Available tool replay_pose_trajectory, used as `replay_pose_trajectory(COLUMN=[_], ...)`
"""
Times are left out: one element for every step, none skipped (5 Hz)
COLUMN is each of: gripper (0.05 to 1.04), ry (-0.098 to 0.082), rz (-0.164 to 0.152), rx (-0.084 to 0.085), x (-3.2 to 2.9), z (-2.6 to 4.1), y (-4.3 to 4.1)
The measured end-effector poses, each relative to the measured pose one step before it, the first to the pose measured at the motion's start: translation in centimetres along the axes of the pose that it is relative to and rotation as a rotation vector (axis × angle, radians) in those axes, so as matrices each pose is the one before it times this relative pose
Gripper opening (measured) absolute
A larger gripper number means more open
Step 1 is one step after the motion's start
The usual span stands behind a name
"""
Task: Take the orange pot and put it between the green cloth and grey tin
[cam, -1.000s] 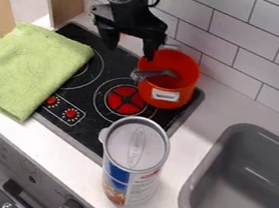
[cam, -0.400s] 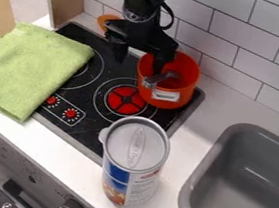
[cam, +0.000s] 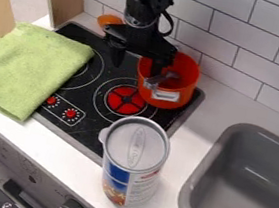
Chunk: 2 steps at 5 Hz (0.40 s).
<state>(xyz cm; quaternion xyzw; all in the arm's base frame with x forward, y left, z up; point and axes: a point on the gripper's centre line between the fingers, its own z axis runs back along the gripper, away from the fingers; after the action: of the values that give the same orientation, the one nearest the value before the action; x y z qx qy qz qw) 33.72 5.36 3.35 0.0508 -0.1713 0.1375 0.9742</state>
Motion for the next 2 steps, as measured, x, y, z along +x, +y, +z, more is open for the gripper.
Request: replay_pose_trajectory(gripper=[0.713, 0.394], ry=[0.0275, 0.0448], rz=[-0.0047, -0.0083], rx=[-0.0048, -0.0080], x=[-0.033, 0.126], z=[-0.178, 0.048], y=[-0.205, -0.204])
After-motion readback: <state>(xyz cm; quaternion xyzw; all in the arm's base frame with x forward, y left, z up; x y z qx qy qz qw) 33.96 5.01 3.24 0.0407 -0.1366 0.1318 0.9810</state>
